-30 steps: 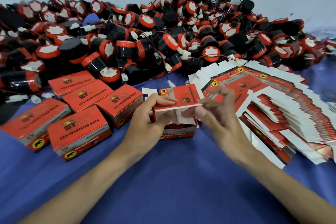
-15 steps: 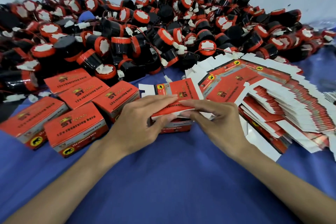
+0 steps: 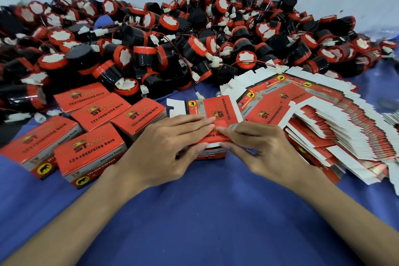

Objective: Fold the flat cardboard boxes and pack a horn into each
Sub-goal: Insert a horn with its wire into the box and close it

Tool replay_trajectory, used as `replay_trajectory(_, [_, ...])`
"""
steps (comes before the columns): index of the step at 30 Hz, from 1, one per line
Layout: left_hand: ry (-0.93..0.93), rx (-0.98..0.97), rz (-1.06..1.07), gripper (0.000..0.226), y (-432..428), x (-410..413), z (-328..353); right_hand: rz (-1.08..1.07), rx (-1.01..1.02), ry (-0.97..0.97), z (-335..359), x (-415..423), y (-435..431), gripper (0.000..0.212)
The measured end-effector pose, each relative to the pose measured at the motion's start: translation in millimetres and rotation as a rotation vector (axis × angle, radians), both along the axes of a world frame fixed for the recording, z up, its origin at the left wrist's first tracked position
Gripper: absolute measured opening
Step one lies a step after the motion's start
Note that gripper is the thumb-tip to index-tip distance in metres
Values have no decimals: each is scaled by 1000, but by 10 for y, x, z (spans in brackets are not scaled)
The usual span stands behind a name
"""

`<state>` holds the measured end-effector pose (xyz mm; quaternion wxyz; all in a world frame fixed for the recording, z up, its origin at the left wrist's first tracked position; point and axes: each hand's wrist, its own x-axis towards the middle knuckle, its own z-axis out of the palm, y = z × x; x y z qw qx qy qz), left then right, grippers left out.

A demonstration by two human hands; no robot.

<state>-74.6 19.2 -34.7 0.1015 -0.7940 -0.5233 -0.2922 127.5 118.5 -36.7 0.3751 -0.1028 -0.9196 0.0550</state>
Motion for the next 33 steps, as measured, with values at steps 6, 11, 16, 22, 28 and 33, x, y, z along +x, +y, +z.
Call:
replay_trajectory(6, [49, -98, 7, 51, -2, -1, -38, 11, 80, -5, -34, -4, -11, 29])
replay_trajectory(11, [91, -97, 31, 52, 6, 22, -31, -12, 205, -64, -14, 7, -1, 27])
replay_trajectory(16, [60, -79, 66, 47, -12, 95, -33, -68, 313, -48, -45, -8, -20, 20])
replay_trajectory(22, [177, -92, 150, 51, -47, 140, -66, -79, 308, 4, -76, -42, -31, 19])
replay_trajectory(28, [220, -154, 150, 60, -2, 113, -56, -35, 200, -38, 5, -43, -18, 19])
replay_trajectory(33, [285, 118, 332, 46, -41, 159, 18, -285, -51, 9, 40, -94, -10, 31])
